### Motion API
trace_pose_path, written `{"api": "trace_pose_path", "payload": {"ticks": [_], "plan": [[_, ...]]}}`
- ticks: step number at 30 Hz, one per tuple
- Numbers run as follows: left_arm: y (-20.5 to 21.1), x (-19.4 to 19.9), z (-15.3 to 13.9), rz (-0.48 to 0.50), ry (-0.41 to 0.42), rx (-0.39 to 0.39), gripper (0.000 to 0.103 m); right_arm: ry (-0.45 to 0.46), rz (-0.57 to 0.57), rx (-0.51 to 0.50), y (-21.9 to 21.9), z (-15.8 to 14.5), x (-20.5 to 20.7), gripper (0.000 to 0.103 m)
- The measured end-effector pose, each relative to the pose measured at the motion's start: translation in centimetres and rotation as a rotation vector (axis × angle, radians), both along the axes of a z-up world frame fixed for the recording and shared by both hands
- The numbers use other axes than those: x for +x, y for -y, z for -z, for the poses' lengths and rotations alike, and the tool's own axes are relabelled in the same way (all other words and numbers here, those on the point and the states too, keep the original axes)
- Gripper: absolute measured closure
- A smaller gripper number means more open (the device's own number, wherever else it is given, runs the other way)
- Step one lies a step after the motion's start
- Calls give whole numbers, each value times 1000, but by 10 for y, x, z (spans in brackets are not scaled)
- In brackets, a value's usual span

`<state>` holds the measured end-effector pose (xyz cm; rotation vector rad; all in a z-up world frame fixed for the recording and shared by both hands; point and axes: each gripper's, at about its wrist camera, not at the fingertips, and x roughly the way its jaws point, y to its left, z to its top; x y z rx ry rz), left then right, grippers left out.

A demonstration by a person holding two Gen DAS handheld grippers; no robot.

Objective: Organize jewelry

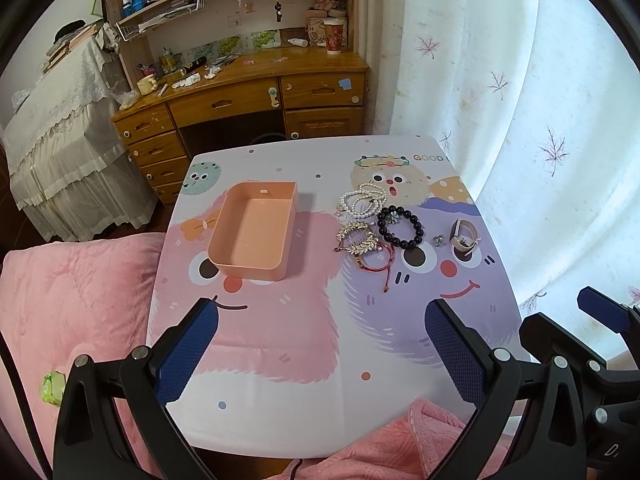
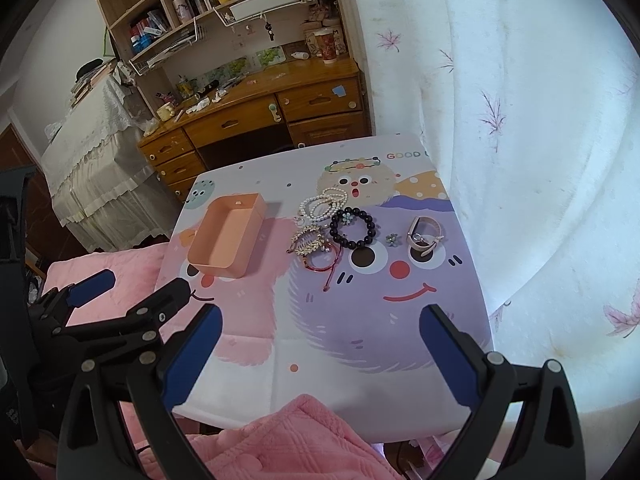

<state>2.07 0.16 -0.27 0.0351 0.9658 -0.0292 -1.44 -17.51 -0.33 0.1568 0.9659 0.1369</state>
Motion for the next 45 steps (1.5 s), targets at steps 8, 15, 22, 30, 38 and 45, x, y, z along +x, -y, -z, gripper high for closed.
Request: {"api": "trace_pose_path", "payload": {"ticks": [8,15,22,30,38,45], "plan": [[-2,-1,-1,1,-1,0,1,-1,-1,1,-1,0,0,4],[-2,1,-1,1,0,-1,1,-2,0,2,-1,0,1,4],[0,0,0,0,-1,0,1,-2,1,2,-1,0,1,4],[-9,5,3,5,-23,-32,1,-22,9,7,-6,5,1,4],[-29,3,12,6,-55,-61,1,-21,63,1,-14,5,2,4],[-44,3,26,47,-87,-110,1,-55,92,1,-24,15,3,4]]}}
